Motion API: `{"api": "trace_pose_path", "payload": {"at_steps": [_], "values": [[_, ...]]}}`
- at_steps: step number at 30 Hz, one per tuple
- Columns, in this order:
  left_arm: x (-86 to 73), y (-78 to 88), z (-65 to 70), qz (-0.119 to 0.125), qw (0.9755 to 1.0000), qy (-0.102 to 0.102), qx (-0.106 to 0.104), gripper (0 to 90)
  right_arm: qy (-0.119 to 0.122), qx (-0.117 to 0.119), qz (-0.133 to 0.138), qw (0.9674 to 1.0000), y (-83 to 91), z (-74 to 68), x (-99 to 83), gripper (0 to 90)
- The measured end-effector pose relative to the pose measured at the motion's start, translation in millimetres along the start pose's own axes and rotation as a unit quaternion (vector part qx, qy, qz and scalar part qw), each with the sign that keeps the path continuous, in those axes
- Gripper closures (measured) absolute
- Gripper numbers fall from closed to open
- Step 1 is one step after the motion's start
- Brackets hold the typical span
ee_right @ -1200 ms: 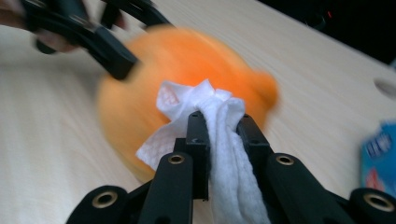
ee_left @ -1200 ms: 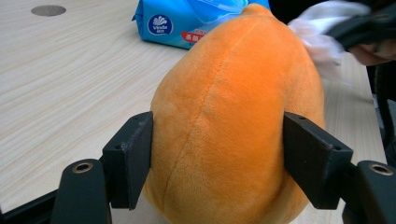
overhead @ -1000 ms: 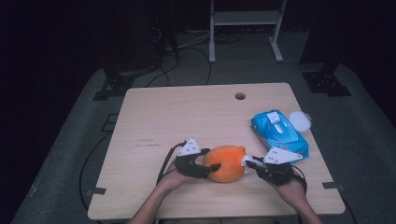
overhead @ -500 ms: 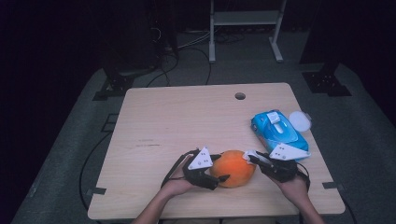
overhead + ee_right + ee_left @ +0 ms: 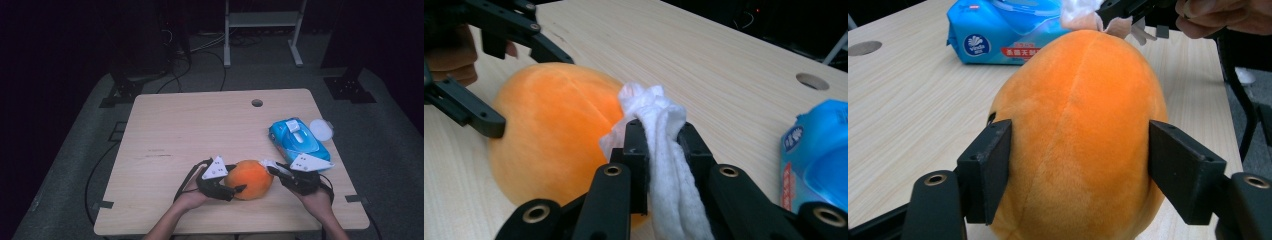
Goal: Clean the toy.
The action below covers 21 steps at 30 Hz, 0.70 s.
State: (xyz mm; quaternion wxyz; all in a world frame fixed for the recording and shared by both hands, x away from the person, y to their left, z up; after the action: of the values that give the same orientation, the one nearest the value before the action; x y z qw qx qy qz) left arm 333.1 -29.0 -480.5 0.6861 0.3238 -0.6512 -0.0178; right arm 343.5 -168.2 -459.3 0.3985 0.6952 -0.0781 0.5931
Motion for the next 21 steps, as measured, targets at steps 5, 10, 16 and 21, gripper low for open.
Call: {"api": "trace_pose_path", "payload": {"at_steps": [5, 10, 16, 21], "values": [[-0.6, 0.4, 5.7, -0.008, 0.9997, -0.022, 0.002, 27.2, 0.013, 0.032, 0.017, 0.9993, -6.4, -23.0, 13.9, 77.2], [2.6, 3.6, 3.7, 0.002, 0.9996, -0.023, -0.015, 22.0, 0.01, 0.021, 0.006, 0.9997, -4.8, -13.2, 7.8, 77.2], [-3.0, -6.4, -1.4, -0.005, 0.9999, 0.01, -0.011, 13.5, -0.027, 0.026, 0.012, 0.9992, -1.7, -4.1, 2.4, 77.2], [-0.4, -4.2, 2.0, 0.001, 0.9999, -0.012, 0.004, 23.5, 0.003, 0.047, 0.035, 0.9983, -0.8, -28.4, 19.1, 77.1]]}}
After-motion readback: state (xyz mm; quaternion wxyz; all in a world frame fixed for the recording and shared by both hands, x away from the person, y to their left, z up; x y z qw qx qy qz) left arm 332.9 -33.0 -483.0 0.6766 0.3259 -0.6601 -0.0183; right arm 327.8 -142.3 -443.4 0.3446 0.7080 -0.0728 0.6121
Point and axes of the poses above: each handheld gripper's, and its own axes: y roughly backward along the jaws, x roughly out of its top, z roughly to its right, the point moved 10 cm from there along -y, roughly forward along the jaws, and after that the axes turned 4 degrees about x, right-handed, at the moved point
